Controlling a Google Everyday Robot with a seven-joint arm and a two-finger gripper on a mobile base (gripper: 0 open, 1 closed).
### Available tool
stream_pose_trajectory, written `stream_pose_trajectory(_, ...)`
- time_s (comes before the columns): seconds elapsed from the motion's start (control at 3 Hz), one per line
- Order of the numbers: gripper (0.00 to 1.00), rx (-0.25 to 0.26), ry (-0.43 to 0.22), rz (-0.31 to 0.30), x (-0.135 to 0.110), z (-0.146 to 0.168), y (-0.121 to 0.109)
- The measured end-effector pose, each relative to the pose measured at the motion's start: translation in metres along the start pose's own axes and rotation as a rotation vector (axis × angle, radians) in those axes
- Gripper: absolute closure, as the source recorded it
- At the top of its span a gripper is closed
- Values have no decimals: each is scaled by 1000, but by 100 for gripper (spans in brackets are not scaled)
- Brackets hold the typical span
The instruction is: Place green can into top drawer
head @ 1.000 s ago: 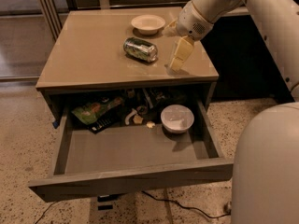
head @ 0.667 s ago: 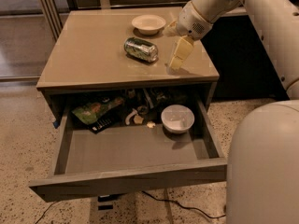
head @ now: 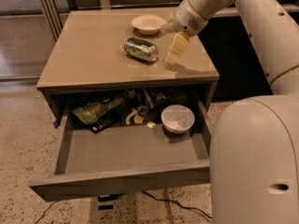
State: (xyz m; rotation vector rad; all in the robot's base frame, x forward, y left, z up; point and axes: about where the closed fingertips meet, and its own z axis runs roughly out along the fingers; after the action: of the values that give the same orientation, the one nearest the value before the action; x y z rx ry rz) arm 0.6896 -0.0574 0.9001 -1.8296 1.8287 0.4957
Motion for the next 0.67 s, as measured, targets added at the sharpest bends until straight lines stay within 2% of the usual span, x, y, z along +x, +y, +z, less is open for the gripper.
stream_pose_trajectory(0.33,0,36,-15,18,10,25,-37)
stream_pose_trajectory(0.67,0,36,-15,18,10,25,-37)
